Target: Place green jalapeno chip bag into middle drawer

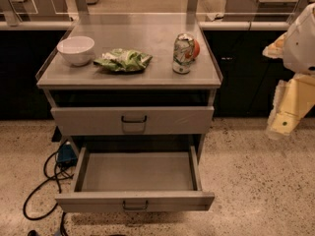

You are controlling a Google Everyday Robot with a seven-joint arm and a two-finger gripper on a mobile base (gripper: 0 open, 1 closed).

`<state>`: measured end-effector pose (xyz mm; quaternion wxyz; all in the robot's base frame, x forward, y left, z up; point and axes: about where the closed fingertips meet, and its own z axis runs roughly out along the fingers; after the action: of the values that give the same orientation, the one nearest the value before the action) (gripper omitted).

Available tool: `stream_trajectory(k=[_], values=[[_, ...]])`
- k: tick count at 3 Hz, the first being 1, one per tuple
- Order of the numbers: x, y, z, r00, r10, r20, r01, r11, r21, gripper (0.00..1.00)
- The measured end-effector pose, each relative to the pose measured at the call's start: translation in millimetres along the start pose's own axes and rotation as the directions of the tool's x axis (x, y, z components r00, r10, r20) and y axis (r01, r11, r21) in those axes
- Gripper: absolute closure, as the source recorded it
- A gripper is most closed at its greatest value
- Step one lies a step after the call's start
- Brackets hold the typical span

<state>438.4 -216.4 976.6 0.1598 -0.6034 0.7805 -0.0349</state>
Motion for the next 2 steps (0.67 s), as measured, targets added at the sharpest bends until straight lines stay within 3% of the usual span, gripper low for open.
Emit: stream_trajectory(k=[1, 2], values=[[-3, -2, 1, 1.0, -0.007, 0.006, 0.007, 1.0, -0.001, 0.0], [-29, -24, 29, 0.996, -0.078, 0.036, 0.08, 0.9955, -0.052, 0.0]])
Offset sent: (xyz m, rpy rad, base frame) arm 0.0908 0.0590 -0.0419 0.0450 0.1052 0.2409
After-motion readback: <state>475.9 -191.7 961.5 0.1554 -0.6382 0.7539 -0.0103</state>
